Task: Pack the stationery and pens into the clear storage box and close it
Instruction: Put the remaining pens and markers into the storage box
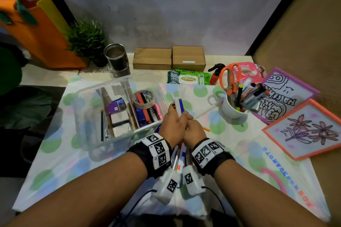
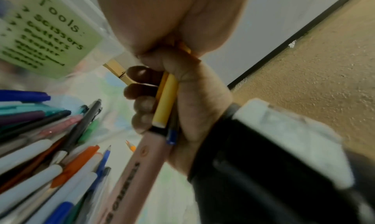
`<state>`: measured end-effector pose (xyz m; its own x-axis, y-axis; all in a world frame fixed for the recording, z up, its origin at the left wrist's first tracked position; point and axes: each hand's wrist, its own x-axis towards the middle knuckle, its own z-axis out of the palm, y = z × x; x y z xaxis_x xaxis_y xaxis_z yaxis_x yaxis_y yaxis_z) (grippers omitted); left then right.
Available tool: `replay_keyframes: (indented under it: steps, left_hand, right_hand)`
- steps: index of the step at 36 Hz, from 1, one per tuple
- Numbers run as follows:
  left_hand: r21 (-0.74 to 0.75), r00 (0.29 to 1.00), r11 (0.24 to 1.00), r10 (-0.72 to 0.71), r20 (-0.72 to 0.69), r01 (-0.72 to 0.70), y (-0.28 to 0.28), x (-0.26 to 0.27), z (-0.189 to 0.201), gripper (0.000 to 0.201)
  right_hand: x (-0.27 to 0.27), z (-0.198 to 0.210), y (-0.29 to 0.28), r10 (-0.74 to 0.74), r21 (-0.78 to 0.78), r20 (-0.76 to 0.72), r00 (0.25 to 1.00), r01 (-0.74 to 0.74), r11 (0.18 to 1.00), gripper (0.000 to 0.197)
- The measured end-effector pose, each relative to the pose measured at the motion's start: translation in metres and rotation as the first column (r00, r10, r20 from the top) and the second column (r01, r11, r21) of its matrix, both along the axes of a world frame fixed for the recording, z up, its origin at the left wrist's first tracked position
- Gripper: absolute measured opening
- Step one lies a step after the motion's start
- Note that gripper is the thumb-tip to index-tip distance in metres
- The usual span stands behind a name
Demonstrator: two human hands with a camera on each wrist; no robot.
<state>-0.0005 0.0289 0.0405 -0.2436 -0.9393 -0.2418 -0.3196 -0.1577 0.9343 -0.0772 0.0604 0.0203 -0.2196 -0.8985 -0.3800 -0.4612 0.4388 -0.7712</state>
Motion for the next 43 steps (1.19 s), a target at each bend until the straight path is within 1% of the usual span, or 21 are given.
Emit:
replay_keyframes:
  steps: [2, 5, 6, 7, 9, 11, 13, 14, 17, 19, 23, 26, 28, 30, 31, 34, 36, 38, 41, 42, 43]
  left_hand:
    - [0.004, 0.996, 0.998, 0.068, -0.052, -0.068, 0.000, 0.000, 0.004, 0.015]
    - [-0.042, 0.991, 0.992, 0.118, -0.062, -0.120, -0.008, 0.003, 0.014, 0.011]
    - [-0.054, 0.988, 0.988, 0.142, -0.068, -0.146, -0.013, 0.006, 0.018, 0.012]
    - [-0.062, 0.981, 0.982, 0.174, -0.087, -0.179, -0.017, 0.010, 0.022, 0.012]
    - [-0.053, 0.960, 0.966, 0.243, -0.137, -0.253, -0.025, 0.018, 0.030, 0.010]
    - [-0.052, 0.943, 0.949, 0.304, -0.134, -0.313, -0.033, 0.031, 0.034, 0.008]
    - [-0.063, 0.925, 0.926, 0.367, -0.096, -0.373, -0.039, 0.046, 0.037, 0.009]
    - [-0.078, 0.916, 0.913, 0.398, -0.052, -0.401, -0.042, 0.053, 0.038, 0.011]
    - [-0.163, 0.858, 0.856, 0.507, 0.077, -0.491, -0.051, 0.078, 0.042, 0.014]
    - [-0.159, 0.812, 0.819, 0.571, 0.122, -0.552, -0.059, 0.096, 0.041, 0.022]
    - [-0.078, 0.732, 0.765, 0.637, 0.243, -0.639, -0.072, 0.129, 0.032, 0.032]
    - [0.002, 0.697, 0.747, 0.621, 0.358, -0.665, -0.078, 0.150, 0.024, 0.037]
    - [0.040, 0.695, 0.755, 0.578, 0.428, -0.654, -0.082, 0.162, 0.017, 0.043]
    - [0.097, 0.702, 0.781, 0.489, 0.519, -0.616, -0.086, 0.170, 0.011, 0.048]
    - [0.125, 0.709, 0.797, 0.440, 0.550, -0.591, -0.087, 0.172, 0.008, 0.048]
    - [0.184, 0.714, 0.820, 0.335, 0.615, -0.543, -0.090, 0.175, 0.004, 0.045]
    - [0.198, 0.696, 0.840, 0.261, 0.669, -0.505, -0.091, 0.174, 0.004, 0.043]
    - [0.188, 0.676, 0.849, 0.239, 0.697, -0.494, -0.093, 0.175, 0.003, 0.042]
    - [0.215, 0.692, 0.877, 0.167, 0.702, -0.429, -0.093, 0.177, -0.003, 0.044]
    - [0.212, 0.682, 0.888, 0.143, 0.718, -0.409, -0.094, 0.179, -0.007, 0.044]
    - [0.216, 0.686, 0.879, 0.158, 0.710, -0.425, -0.094, 0.180, -0.008, 0.042]
  right_hand:
    - [-0.001, -0.003, 0.002, 0.016, 0.014, 0.009, 1.000, -0.016, 1.000, 0.019]
    - [-0.005, -0.010, 0.009, 0.030, -0.015, -0.011, 0.999, -0.031, 0.999, 0.028]
    - [-0.008, -0.015, 0.012, 0.022, -0.015, -0.010, 1.000, -0.022, 1.000, 0.034]
    - [-0.011, -0.018, 0.014, 0.008, -0.001, -0.009, 1.000, -0.008, 1.000, 0.039]
    - [-0.017, -0.022, 0.016, -0.042, 0.033, -0.002, 0.999, 0.042, 0.999, 0.037]
    - [-0.024, -0.026, 0.014, -0.102, 0.060, 0.013, 0.995, 0.101, 0.993, 0.037]
    - [-0.032, -0.032, 0.011, -0.145, 0.069, -0.027, 0.989, 0.147, 0.987, 0.037]
    - [-0.035, -0.035, 0.009, -0.157, 0.071, -0.062, 0.986, 0.161, 0.984, 0.036]
    - [-0.041, -0.038, 0.001, -0.165, 0.108, -0.191, 0.968, 0.187, 0.976, 0.024]
    - [-0.042, -0.041, -0.003, -0.165, 0.118, -0.231, 0.959, 0.196, 0.973, 0.020]
    - [-0.041, -0.048, -0.010, -0.163, 0.121, -0.244, 0.956, 0.197, 0.973, 0.018]
    - [-0.040, -0.051, -0.009, -0.157, 0.135, -0.251, 0.955, 0.195, 0.971, 0.015]
    - [-0.040, -0.053, -0.007, -0.151, 0.162, -0.255, 0.955, 0.196, 0.967, 0.001]
    - [-0.041, -0.058, -0.005, -0.107, 0.197, -0.280, 0.954, 0.167, 0.966, 0.020]
    - [-0.041, -0.058, -0.003, -0.081, 0.216, -0.300, 0.951, 0.150, 0.965, 0.026]
    - [-0.040, -0.057, 0.004, -0.010, 0.282, -0.371, 0.929, 0.123, 0.951, 0.037]
    - [-0.038, -0.057, 0.009, 0.030, 0.345, -0.388, 0.921, 0.114, 0.932, 0.045]
    - [-0.038, -0.058, 0.015, 0.043, 0.373, -0.386, 0.921, 0.114, 0.921, 0.048]
    - [-0.038, -0.063, 0.019, 0.055, 0.386, -0.380, 0.924, 0.104, 0.917, 0.049]
    - [-0.038, -0.065, 0.019, 0.060, 0.392, -0.371, 0.927, 0.097, 0.915, 0.049]
    - [-0.038, -0.066, 0.020, 0.066, 0.394, -0.364, 0.929, 0.089, 0.915, 0.048]
